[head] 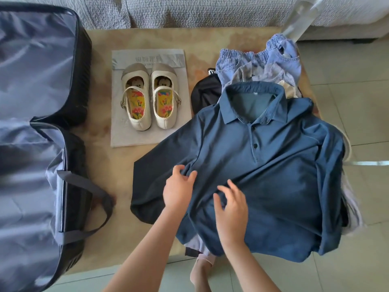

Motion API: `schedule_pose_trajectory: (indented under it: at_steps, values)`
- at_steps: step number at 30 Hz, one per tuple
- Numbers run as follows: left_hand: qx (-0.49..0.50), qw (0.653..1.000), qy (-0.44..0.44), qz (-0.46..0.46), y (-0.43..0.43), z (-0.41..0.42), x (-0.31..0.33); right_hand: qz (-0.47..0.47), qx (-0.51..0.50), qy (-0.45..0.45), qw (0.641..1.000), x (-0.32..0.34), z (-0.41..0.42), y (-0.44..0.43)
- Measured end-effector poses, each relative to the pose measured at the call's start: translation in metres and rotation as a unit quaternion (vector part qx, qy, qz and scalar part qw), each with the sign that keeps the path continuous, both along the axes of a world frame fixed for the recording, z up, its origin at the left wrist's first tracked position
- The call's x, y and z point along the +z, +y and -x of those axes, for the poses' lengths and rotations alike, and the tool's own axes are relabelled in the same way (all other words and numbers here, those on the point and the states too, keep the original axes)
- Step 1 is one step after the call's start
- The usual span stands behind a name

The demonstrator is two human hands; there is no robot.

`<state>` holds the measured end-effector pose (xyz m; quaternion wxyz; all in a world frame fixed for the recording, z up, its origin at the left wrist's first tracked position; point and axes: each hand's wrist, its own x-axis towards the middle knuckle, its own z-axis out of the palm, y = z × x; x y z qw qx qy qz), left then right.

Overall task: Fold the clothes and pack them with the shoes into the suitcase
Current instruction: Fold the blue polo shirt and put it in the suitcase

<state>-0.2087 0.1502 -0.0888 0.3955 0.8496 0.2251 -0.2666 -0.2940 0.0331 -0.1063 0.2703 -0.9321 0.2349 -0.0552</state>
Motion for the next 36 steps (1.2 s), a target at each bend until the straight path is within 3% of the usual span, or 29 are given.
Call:
schedule_pose_trajectory:
  at_steps: [4, 7, 9, 14, 18, 21, 25, 28, 32, 36]
  values:
    - [0.01, 0.998, 0.001, -0.056, -0.021, -0.003, -0.012, 0.034, 0.059, 0.098, 0.993, -0.007, -0.006, -0.023]
    - [0.126, 0.992, 0.0, -0.003, -0.016, -0.005, -0.016, 0.087, 0.121, 0.156, 0.976, -0.016, 0.004, -0.019]
    - [0.148, 0.988, -0.046, 0.026, -0.01, -0.005, -0.016, 0.118, 0.148, 0.175, 0.966, -0.019, 0.014, -0.012]
    - [0.127, 0.982, -0.143, 0.007, 0.014, 0.006, -0.008, 0.12, 0.167, 0.133, 0.97, -0.02, 0.028, -0.002]
    - [0.189, 0.972, -0.134, -0.028, 0.041, 0.016, -0.006, 0.047, 0.148, 0.049, 0.987, -0.014, 0.023, 0.013]
    - [0.21, 0.968, -0.124, -0.058, 0.068, 0.021, -0.007, 0.014, 0.185, 0.042, 0.982, -0.008, 0.03, 0.04]
    - [0.186, 0.97, -0.119, -0.101, 0.097, 0.03, -0.007, -0.022, 0.243, 0.08, 0.967, -0.005, 0.045, 0.073]
    - [0.158, 0.975, -0.089, -0.124, 0.105, 0.03, -0.007, -0.04, 0.23, 0.084, 0.969, -0.005, 0.042, 0.08]
    - [0.047, 0.981, -0.133, -0.137, 0.098, 0.01, -0.007, -0.05, 0.165, -0.009, 0.985, 0.005, 0.006, 0.048]
    - [-0.057, 0.975, -0.193, -0.097, 0.078, -0.038, -0.014, 0.033, 0.109, -0.077, 0.99, 0.012, -0.074, -0.029]
